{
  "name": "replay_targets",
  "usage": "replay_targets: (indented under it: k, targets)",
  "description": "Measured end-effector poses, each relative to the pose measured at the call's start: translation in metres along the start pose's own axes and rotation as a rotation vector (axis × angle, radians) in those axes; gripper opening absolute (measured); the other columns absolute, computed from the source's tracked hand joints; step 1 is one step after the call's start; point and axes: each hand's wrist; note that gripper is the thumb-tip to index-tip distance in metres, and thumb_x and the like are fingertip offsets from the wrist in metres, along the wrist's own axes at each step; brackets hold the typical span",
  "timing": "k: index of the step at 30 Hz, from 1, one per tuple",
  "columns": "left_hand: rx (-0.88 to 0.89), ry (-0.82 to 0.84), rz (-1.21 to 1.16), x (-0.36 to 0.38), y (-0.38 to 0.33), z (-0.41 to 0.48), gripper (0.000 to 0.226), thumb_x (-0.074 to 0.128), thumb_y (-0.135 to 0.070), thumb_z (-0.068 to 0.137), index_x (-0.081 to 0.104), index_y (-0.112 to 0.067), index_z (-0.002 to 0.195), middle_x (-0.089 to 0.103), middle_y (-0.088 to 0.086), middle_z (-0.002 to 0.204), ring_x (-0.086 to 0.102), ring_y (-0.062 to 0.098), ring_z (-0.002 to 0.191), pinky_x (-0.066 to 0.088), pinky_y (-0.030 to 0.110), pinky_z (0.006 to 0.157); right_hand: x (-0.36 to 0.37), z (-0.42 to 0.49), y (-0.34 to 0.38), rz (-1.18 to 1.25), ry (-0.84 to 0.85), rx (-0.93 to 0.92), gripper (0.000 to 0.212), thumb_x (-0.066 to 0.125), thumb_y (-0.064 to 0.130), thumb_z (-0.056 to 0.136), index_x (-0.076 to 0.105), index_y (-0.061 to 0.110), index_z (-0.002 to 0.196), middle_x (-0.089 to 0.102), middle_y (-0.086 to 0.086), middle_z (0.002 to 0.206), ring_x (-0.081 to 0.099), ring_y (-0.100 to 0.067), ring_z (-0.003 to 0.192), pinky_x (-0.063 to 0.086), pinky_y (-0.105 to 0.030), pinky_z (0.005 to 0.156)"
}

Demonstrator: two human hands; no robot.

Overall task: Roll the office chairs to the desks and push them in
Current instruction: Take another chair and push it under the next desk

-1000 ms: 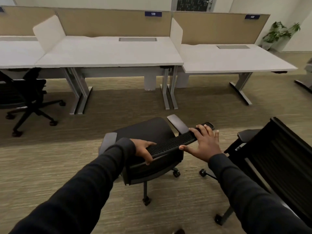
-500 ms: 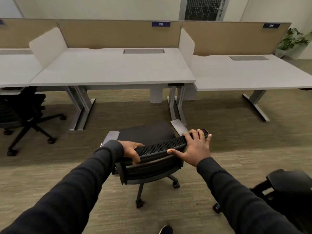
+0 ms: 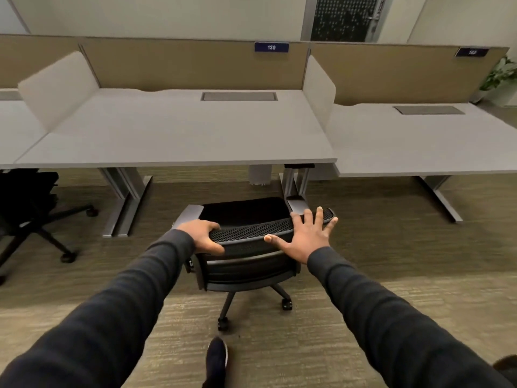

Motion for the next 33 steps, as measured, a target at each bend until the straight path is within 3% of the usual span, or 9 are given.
replay_targets:
  k: [10,18,24,30,33]
  targets:
    - [0.067,-0.014,-0.002,-0.096,0.042,0.129,0.074,0.066,-0.066,0.050,0.061,-0.036,0.118,0.067,-0.010,0.102,0.063,0.012,0.093,0.053,0.034,0.090,-0.018,0.149,0.036,-0.007,0.016,0.071,0.128,0.010,0.105,0.057,0.022,0.024,0.156,0.016,-0.013,0.163,-0.008,-0.045,0.150,-0.012,-0.077,0.107]
    - [0.126,-0.039,0.040,-0.161,0.067,0.210,0.062,0.065,-0.062,0.052,0.063,-0.037,0.109,0.066,-0.014,0.091,0.064,0.010,0.082,0.056,0.033,0.081,-0.027,0.243,0.060,-0.009,0.051,0.128,0.129,0.006,0.105,0.055,0.018,0.026,0.157,0.010,-0.010,0.165,-0.011,-0.042,0.150,-0.011,-0.076,0.109]
    - [0.179,-0.067,0.101,-0.190,0.078,0.253,0.056,0.068,-0.059,0.059,0.062,-0.036,0.109,0.067,-0.011,0.097,0.062,0.016,0.088,0.053,0.033,0.083,-0.031,0.291,0.068,0.000,0.063,0.154,0.131,0.005,0.106,0.054,0.020,0.026,0.157,0.008,-0.011,0.166,-0.012,-0.042,0.150,-0.013,-0.076,0.108]
    - [0.230,-0.167,0.222,-0.205,0.085,0.275,0.051,0.059,-0.066,0.055,0.062,-0.032,0.093,0.062,-0.012,0.084,0.059,0.014,0.077,0.051,0.032,0.072,-0.030,0.316,0.071,-0.004,0.053,0.145,0.127,0.001,0.104,0.057,0.017,0.028,0.157,0.006,-0.011,0.166,-0.015,-0.042,0.149,-0.015,-0.076,0.107]
    - [0.255,-0.238,0.303,-0.205,0.089,0.279,0.055,0.053,-0.070,0.055,0.062,-0.032,0.095,0.059,-0.011,0.085,0.056,0.016,0.078,0.050,0.033,0.072,-0.028,0.320,0.069,-0.002,0.053,0.131,0.123,0.000,0.102,0.059,0.013,0.030,0.158,0.001,-0.011,0.166,-0.018,-0.041,0.149,-0.018,-0.075,0.107]
Point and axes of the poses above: each hand's wrist, its own z-axis towards the middle knuckle, its own x-axis out of the palm, y = z × x
